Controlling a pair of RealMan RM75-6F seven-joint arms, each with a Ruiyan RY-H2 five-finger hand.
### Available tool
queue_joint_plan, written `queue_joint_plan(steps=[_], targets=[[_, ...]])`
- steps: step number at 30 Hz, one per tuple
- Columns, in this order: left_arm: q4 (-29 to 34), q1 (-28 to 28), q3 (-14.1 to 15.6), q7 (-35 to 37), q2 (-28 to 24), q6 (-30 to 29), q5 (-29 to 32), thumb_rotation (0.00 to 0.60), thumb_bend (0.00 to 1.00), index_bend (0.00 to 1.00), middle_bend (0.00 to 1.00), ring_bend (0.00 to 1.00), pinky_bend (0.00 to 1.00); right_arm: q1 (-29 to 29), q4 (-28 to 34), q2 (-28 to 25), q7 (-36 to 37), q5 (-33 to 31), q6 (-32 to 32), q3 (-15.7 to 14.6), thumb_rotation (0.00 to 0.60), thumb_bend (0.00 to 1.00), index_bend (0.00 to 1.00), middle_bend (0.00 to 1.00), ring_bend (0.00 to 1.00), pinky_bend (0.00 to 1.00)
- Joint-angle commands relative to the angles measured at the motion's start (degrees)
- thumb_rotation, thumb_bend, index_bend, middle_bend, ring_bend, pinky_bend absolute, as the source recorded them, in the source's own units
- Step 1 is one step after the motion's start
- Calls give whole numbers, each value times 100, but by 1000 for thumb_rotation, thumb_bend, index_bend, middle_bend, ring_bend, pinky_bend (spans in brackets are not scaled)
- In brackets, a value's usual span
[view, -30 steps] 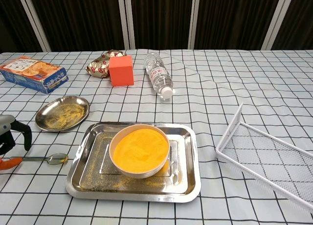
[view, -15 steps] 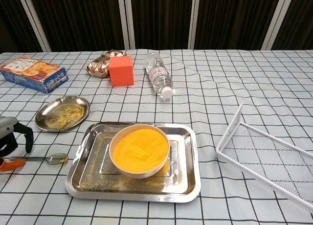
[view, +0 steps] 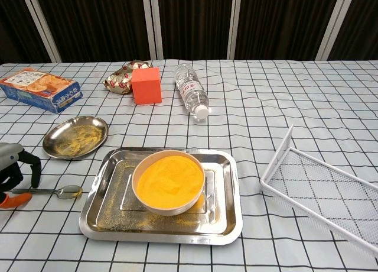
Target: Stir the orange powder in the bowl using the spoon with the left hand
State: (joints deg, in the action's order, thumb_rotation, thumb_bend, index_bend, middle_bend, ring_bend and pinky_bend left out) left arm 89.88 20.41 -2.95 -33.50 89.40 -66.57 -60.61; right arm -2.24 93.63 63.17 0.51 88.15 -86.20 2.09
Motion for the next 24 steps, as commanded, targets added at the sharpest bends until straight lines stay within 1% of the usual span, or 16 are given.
queue_joint_plan(steps=[1,6,13,18,24], targets=[[-17,7,12,-6,8,9,30,600,519,516,899,856,916,0,1,0,3,-1,0,1,600,360,0,0,0,0],[-27,14,22,28,15,-5,44,600,569,539,903,859,919,0,5,-3,11,-1,4,-1,600,360,0,0,0,0],[129,18,-1,143,-64,-120,-100,600,571,544,903,858,918,2,9,-5,20,3,-3,0,600,360,0,0,0,0],[592,55,-91,117,-306,-287,-254,600,571,547,903,859,918,4,13,-8,26,9,-9,-1,600,360,0,0,0,0],[1278,171,-197,-282,-675,-416,-221,600,571,546,903,859,918,6,15,-10,34,5,-10,0,600,359,0,0,0,0]])
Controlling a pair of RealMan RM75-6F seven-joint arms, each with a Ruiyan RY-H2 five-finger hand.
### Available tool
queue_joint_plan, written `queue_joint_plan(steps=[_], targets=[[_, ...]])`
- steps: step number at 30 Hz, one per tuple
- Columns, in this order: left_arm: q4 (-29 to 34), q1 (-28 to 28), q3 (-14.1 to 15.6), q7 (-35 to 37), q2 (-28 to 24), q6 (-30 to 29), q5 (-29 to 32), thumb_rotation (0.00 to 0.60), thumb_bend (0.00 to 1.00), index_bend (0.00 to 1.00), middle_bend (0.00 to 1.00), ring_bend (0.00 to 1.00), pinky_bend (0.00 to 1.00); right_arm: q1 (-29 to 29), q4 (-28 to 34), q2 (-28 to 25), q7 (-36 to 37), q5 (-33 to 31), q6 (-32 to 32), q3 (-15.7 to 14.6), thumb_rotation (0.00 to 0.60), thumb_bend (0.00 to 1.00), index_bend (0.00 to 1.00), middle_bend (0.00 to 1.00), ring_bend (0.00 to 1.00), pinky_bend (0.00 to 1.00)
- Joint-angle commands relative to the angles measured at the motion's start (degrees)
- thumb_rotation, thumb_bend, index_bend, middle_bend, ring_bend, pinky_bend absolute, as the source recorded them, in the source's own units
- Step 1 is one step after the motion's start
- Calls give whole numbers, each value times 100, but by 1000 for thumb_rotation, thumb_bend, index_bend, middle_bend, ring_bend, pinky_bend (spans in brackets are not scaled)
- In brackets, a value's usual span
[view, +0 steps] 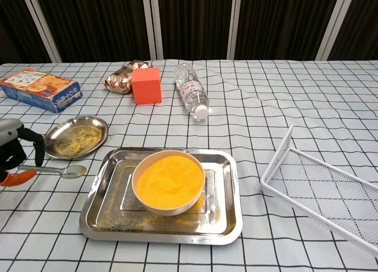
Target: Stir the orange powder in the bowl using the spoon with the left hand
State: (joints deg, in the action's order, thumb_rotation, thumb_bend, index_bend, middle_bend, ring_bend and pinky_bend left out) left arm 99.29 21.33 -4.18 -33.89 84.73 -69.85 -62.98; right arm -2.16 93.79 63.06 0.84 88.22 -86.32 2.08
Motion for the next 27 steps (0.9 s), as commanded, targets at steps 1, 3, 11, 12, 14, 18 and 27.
queue_joint_plan(steps=[1,3,11,12,14,18,27], targets=[[450,109,-100,-327,-255,-108,27,600,571,546,903,859,918,-2,2,1,3,-4,4,3,600,359,0,0,0,0],[659,180,-152,-511,-326,-133,86,600,571,546,903,859,918,-4,3,1,0,-9,9,3,600,359,0,0,0,0],[1277,633,-386,-1416,-125,-202,427,600,571,546,903,858,918,-7,9,-3,16,-22,17,10,600,360,0,0,0,0],[1315,697,-409,-1539,-57,-218,481,600,571,546,903,859,918,-8,9,-2,21,-27,22,11,600,360,0,0,0,0],[1367,831,-456,-1787,92,-254,601,600,571,545,903,858,918,-10,11,-5,35,-34,27,14,600,360,0,0,0,0],[1414,1144,-561,-2343,473,-353,922,600,571,536,901,858,918,-11,23,-22,83,-25,28,12,600,360,0,0,0,0],[1384,1701,-649,-3338,1126,-679,1592,600,562,518,897,858,918,-22,23,-42,171,-28,53,12,600,360,0,0,0,0]])
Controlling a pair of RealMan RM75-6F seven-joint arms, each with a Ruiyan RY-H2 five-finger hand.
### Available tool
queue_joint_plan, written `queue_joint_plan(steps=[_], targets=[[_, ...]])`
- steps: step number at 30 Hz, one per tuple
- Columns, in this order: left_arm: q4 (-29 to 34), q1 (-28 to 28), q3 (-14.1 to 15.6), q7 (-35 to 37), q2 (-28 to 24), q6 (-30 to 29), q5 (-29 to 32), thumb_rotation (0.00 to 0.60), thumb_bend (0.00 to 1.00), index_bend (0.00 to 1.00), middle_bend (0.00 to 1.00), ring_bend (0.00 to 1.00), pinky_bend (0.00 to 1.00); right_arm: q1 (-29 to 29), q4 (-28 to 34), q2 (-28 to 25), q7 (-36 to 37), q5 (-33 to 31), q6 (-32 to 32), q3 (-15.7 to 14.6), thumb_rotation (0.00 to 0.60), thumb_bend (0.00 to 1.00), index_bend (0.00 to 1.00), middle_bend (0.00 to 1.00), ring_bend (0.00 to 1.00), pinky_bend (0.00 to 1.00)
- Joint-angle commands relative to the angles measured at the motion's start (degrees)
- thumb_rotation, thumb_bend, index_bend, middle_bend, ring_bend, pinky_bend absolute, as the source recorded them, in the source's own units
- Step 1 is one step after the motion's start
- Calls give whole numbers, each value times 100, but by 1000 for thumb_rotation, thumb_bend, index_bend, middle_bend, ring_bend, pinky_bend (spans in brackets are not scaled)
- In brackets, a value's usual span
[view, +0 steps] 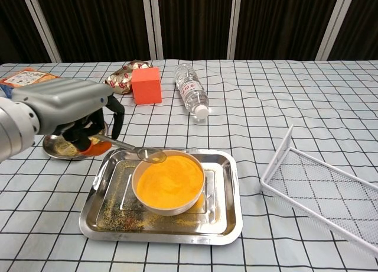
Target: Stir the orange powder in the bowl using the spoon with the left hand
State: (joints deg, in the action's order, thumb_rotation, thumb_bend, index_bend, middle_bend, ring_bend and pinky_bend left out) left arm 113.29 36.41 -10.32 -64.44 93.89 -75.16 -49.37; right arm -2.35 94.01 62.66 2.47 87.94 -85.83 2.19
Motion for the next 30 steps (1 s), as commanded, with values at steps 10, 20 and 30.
queue_joint_plan(steps=[10,20,30], targets=[[-32,482,45,-640,535,-445,548,600,507,490,883,854,918,-8,1,-8,39,8,10,-3,600,360,0,0,0,0],[-30,538,98,-445,476,-557,520,600,280,383,858,846,913,-7,9,-6,18,1,14,-5,600,360,0,0,0,0],[71,430,232,89,158,-588,246,600,275,424,854,845,912,-6,12,-10,14,-1,17,-8,600,360,0,0,0,0]])
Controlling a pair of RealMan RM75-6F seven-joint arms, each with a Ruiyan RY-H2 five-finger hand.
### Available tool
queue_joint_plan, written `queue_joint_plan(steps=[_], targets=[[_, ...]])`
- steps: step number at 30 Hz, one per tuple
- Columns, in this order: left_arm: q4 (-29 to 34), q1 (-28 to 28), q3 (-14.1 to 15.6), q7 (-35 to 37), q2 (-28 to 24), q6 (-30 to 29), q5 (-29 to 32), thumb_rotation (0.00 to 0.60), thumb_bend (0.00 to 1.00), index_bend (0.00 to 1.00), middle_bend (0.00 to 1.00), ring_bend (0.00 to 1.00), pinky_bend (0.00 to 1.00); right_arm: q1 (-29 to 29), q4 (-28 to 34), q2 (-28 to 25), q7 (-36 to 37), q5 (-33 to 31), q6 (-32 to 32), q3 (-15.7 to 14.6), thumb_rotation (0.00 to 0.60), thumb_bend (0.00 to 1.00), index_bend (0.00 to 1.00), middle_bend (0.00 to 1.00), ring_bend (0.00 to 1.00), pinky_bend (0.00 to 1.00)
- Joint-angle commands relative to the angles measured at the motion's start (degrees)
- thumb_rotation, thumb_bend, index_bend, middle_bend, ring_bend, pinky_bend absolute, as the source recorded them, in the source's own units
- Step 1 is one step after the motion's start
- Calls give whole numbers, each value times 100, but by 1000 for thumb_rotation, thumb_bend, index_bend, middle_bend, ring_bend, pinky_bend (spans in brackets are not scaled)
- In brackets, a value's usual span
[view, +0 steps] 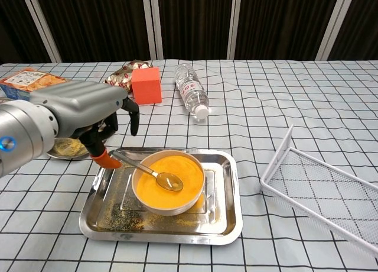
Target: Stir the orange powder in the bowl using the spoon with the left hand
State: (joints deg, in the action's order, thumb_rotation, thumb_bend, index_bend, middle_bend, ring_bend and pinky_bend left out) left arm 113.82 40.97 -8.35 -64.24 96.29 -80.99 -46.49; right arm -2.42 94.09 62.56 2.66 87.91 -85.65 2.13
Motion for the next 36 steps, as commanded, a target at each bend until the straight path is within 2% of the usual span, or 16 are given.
queue_joint_plan(steps=[1,6,12,24,36], targets=[[19,-24,34,83,-118,0,-35,600,275,433,854,845,912,1,5,2,-9,1,0,-2,600,360,0,0,0,0],[16,41,-44,112,-201,76,158,600,284,451,853,845,912,3,18,10,-39,8,-7,-5,600,360,0,0,0,0],[-96,209,-87,-42,-65,110,417,600,298,455,853,845,912,4,22,6,-14,-7,-3,0,600,360,0,0,0,0],[-369,503,-139,-329,257,64,851,600,414,452,853,845,912,-6,32,-12,58,-17,25,-1,600,360,0,0,0,0],[-463,655,-160,-376,403,45,1106,600,427,457,854,845,912,-11,41,-25,101,-19,41,-4,600,361,0,0,0,0]])
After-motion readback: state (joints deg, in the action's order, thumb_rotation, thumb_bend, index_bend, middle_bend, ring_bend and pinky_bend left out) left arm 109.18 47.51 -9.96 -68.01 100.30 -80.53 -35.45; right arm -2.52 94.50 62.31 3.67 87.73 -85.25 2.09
